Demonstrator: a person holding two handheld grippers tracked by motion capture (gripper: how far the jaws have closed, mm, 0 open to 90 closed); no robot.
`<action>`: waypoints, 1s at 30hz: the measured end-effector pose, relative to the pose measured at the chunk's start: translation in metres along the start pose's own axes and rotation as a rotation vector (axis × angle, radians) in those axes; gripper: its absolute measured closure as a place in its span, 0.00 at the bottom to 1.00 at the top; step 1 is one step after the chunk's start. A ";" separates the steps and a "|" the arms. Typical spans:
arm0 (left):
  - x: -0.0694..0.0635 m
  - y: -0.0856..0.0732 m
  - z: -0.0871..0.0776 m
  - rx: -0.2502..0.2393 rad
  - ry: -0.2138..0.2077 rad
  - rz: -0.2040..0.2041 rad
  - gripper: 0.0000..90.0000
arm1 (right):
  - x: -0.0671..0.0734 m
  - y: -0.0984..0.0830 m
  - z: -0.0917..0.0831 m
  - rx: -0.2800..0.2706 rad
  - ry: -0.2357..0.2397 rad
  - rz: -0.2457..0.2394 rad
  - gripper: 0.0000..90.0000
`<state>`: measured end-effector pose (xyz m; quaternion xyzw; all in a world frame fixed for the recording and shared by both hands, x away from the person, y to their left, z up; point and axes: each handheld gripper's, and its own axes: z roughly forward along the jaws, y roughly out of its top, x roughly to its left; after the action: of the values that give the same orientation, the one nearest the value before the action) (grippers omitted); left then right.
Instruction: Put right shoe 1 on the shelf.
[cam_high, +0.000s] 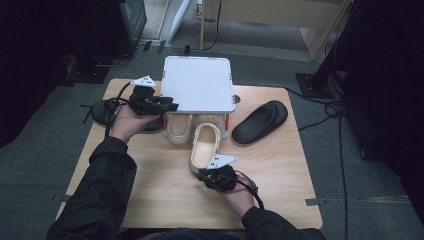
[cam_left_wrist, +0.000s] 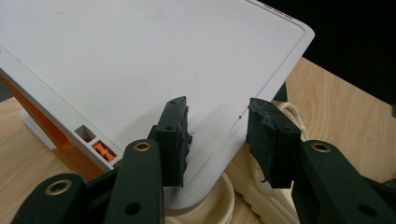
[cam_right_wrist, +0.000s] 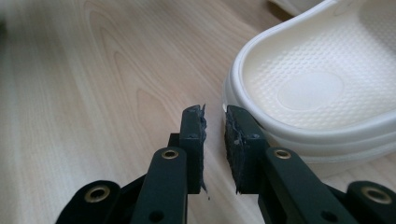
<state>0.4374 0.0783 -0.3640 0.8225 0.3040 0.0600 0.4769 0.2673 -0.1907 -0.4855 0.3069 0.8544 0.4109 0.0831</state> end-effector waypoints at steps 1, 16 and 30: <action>0.000 0.000 0.000 0.001 0.000 -0.001 0.65 | 0.000 0.000 0.000 0.000 0.000 0.000 0.86; 0.001 0.000 0.000 -0.002 0.000 -0.005 0.67 | -0.040 0.015 -0.001 -0.040 -0.084 0.061 0.86; 0.001 0.000 0.000 -0.003 0.004 -0.006 0.67 | -0.065 0.030 0.010 -0.085 -0.153 0.100 0.83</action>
<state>0.4380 0.0792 -0.3643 0.8207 0.3074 0.0604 0.4778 0.3371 -0.2085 -0.4765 0.3761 0.8109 0.4258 0.1405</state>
